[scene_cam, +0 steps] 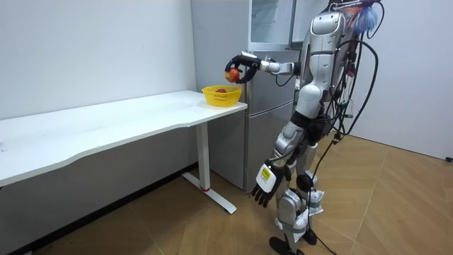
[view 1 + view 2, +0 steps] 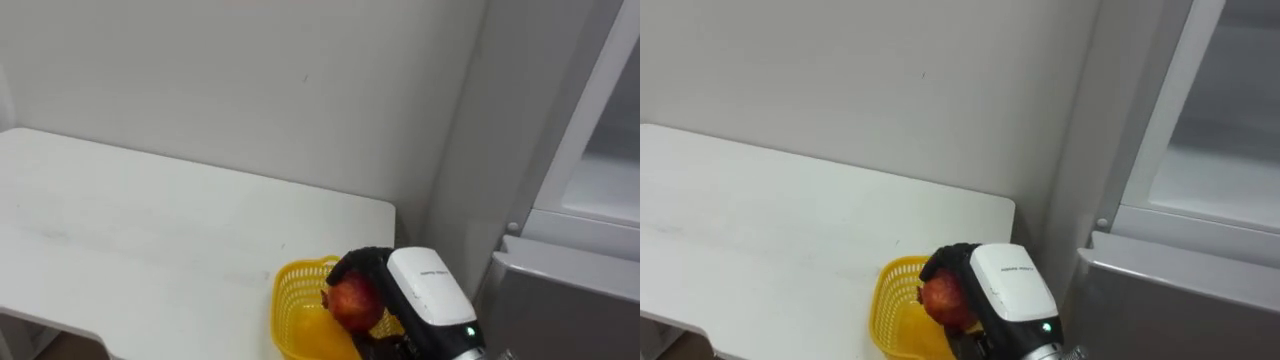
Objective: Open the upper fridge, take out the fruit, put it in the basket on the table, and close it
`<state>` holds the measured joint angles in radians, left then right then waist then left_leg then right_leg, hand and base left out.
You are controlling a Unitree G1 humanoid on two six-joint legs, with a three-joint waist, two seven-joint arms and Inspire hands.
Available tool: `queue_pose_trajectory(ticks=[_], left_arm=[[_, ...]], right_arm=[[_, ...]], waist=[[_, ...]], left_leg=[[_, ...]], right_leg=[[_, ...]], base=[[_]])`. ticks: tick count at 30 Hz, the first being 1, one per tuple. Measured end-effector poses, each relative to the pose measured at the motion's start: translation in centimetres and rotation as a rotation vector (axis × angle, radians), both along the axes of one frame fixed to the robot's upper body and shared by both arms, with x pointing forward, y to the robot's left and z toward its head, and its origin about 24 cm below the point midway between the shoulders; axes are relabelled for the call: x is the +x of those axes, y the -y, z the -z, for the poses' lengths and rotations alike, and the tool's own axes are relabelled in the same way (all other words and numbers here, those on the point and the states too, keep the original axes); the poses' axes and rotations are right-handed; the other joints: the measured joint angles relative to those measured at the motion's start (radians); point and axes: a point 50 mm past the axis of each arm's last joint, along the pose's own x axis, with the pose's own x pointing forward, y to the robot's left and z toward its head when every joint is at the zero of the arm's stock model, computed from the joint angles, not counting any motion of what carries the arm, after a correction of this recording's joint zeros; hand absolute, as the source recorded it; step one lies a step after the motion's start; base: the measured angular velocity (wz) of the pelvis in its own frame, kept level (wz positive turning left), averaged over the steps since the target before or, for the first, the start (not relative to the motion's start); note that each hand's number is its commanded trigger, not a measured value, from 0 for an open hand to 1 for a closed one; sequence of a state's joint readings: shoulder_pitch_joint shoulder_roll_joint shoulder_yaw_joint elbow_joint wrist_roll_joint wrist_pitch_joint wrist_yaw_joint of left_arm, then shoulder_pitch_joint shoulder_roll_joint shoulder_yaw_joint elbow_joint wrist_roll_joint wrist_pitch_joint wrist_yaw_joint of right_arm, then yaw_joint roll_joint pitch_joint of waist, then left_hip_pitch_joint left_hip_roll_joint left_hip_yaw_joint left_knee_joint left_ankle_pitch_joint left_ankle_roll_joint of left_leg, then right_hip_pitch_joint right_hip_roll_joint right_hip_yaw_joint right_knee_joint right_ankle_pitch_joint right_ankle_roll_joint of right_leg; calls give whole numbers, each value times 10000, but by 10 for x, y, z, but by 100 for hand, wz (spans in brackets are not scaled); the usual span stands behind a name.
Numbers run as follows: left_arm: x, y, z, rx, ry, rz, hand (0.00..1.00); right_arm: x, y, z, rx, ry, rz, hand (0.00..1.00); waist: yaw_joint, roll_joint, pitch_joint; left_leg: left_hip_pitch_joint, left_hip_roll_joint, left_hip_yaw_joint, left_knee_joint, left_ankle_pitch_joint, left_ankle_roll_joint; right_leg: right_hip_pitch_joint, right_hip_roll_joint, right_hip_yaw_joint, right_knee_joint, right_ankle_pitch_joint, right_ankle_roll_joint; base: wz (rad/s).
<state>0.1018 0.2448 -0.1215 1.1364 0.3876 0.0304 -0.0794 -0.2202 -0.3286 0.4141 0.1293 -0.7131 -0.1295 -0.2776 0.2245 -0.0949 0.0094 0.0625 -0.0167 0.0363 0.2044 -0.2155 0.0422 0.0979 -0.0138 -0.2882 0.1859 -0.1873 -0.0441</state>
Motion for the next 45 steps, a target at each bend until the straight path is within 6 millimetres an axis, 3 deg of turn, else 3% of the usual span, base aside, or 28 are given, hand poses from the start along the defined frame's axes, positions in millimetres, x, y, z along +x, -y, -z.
queue_pose_trajectory(ticks=[1,2,24,45], left_arm=[[0,0,0,8,-13,-3,0],[0,0,0,15,-31,-9,0],[5,6,0,17,-69,752,0],[7,9,0,106,135,730,0]], right_arm=[[1,2,4,-107,-224,60,2],[1,2,6,-153,-322,88,0],[2,2,7,-157,-514,163,0],[3,2,6,75,-556,168,0]], waist=[[-1,-2,3],[-10,1,5],[-3,77,66],[-3,83,31]], left_leg=[[-5,-3,0,2,0,0],[-12,-4,1,5,0,0],[-117,-4,-10,-8,2,1],[-164,-9,-110,23,4,-1]], right_leg=[[-5,-3,3,-1,0,0],[-10,-4,2,-4,0,0],[-112,-1,-2,-20,-2,1],[-111,-4,-90,-8,-2,0]], base=[[0],[0],[0],[0]])
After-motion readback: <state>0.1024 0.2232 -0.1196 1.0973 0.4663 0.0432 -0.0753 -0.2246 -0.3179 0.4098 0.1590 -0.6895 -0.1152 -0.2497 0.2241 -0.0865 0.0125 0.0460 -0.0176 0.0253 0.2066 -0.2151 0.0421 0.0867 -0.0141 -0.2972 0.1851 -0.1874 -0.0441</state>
